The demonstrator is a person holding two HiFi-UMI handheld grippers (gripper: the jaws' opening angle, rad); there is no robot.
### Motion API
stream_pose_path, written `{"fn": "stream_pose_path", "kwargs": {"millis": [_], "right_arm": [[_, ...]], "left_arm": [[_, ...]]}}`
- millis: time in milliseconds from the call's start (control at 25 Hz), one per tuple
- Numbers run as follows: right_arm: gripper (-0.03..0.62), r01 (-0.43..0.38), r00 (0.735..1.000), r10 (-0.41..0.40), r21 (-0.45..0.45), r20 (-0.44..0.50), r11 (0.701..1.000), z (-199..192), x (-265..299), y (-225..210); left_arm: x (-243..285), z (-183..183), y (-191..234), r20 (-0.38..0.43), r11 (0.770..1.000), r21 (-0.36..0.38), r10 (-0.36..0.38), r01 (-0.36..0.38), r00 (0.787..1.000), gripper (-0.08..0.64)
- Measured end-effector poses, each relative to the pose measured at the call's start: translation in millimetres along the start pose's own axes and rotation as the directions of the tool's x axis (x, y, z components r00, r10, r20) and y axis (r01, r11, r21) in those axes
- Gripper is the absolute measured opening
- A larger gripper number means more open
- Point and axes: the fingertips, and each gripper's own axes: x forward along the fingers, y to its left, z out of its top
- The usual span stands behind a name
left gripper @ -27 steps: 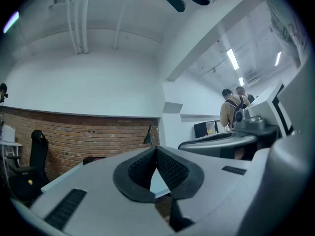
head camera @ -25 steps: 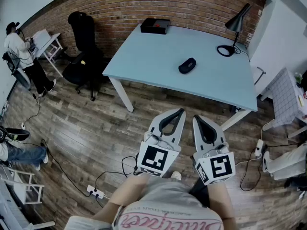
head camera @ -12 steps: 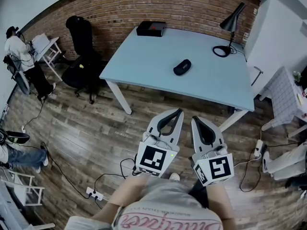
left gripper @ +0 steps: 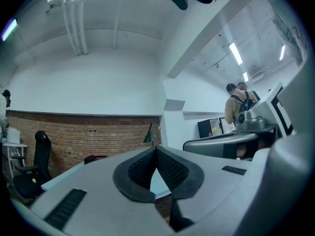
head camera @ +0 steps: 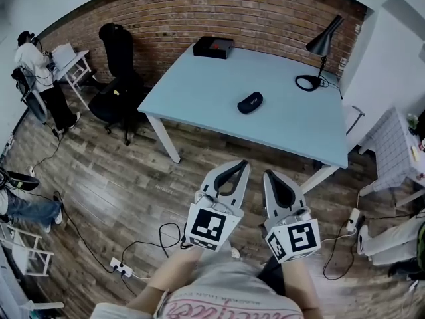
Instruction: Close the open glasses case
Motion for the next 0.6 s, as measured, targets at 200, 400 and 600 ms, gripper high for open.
{"fn": "stream_pose_path", "kwargs": {"millis": [200, 400, 600], "right_arm": [[0.018, -0.019, 1.0, 0.019, -0.013, -0.008, 1.0, -0.3, 5.0, -9.0], [0.018, -0.02, 1.0, 0.02, -0.009, -0.014, 1.0, -4.0, 16.8, -22.2], [0.018, -0.006, 1.0, 0.006, 0.003, -0.021, 1.0, -11.0, 43.6, -41.9]], "left_arm": [[13.1, -0.8, -0.3, -0.003, 1.0, -0.001, 0.007, -0.007, 1.0, 0.007], [31.0, -6.0, 8.6, -0.006, 1.0, -0.029, 0.004, -0.004, 1.0, 0.006], [58.3, -11.5, 26.9, -0.011, 0.999, -0.044, -0.022, 0.022, 1.0, 0.006]]}}
